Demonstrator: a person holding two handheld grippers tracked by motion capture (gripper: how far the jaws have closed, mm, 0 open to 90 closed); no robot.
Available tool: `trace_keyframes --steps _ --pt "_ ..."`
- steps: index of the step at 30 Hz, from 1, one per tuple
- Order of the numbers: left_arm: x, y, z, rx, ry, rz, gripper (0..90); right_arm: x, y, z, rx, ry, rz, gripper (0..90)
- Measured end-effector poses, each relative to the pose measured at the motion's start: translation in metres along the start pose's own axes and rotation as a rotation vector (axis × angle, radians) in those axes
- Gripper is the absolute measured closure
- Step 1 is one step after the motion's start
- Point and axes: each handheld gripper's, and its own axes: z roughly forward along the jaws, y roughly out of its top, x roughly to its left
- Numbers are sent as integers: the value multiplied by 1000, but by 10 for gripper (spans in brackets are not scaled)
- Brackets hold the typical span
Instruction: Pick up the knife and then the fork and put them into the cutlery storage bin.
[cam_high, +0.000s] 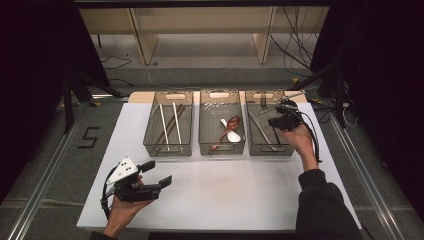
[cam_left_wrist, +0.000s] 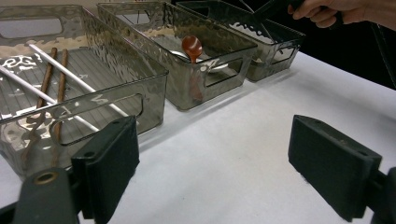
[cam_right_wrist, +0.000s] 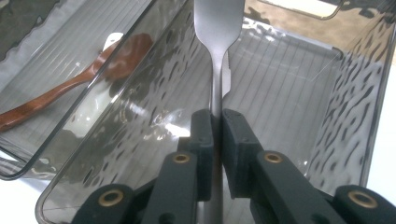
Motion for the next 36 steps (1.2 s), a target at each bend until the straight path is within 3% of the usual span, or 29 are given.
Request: trace_keyframes --steps 13,19,27,30,36 --pt "0 0 0 1 -1 -1 158 4 2 -8 -27 46 35 522" --pt "0 0 0 2 -3 -2 158 12 -1 -18 -72 79 55 402" --pt "0 0 1 2 -6 -3 158 31 -20 -41 -163 139 72 350" --pt "0 0 1 4 -8 -5 158 41 -31 -46 -178 154 31 333" --pt "0 0 1 5 -12 -9 158 57 -53 -57 -233 201 11 305"
